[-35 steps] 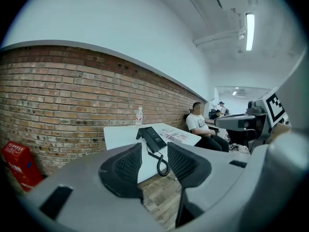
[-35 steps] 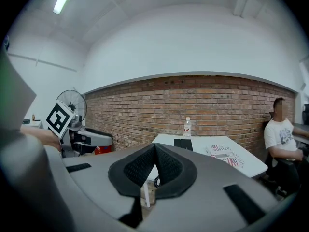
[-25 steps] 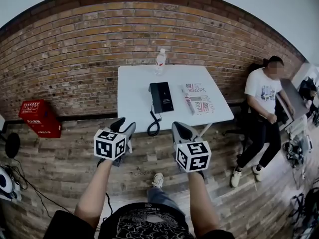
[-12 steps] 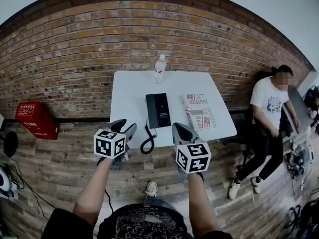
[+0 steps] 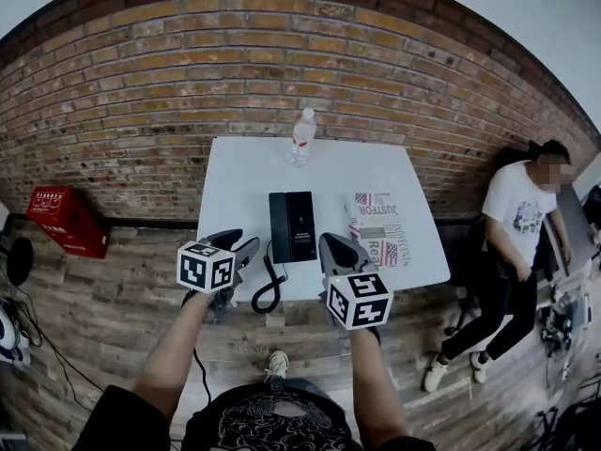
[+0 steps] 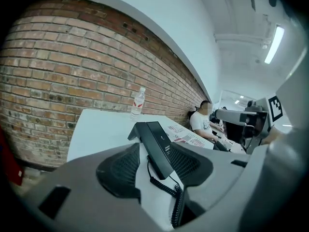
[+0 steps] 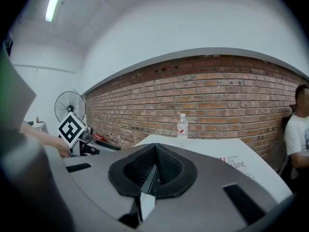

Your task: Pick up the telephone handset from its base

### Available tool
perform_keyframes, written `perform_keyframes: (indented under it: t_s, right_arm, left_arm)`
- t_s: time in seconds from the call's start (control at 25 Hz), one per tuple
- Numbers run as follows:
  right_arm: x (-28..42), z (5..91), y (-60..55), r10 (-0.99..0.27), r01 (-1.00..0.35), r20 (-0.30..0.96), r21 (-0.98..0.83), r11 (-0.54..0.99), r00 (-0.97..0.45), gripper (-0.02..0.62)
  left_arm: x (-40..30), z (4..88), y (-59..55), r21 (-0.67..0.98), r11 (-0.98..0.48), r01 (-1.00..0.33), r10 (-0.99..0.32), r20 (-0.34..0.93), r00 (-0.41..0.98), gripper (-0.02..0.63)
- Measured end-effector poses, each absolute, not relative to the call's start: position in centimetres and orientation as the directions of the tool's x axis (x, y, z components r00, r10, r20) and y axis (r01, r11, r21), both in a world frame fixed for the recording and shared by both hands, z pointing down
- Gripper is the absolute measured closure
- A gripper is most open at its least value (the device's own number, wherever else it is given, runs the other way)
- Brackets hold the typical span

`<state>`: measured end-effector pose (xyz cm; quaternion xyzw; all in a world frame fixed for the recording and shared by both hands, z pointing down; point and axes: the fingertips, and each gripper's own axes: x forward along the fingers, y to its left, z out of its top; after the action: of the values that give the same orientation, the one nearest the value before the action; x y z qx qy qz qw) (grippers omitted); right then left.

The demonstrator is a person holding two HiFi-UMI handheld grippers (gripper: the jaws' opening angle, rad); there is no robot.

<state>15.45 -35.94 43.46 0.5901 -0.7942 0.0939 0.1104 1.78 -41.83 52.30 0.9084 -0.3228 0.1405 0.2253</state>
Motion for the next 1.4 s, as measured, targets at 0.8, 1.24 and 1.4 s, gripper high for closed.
perform_keyframes:
  t_s: [0.8, 1.24, 1.4]
  right_arm:
    - [19.2, 47.1, -43.4, -0.869, -0.931, 0.35, -0.025, 0.363, -0.349, 0.595]
    - [20.4, 48.3, -46.0, -0.856, -0.926, 0.37, -0.034, 0.375, -0.361, 0.595]
    - [20.5, 48.6, -46.7, -0.852, -0.926, 0.379, -0.04, 0.376, -0.362, 0.595]
  left_arm:
    - [8.0, 58.9, -47.6, 0.707, -0.586, -0.397, -0.22, 0.332, 0.917, 0.43]
    - [10.4, 60.1, -48.0, 0.811, -0.517, -0.274, -0.091, 0.267, 0.96, 0.431]
    - [10.2, 60.3, -48.3, 0.842, -0.476, -0.254, -0.08, 0.246, 0.966, 0.503]
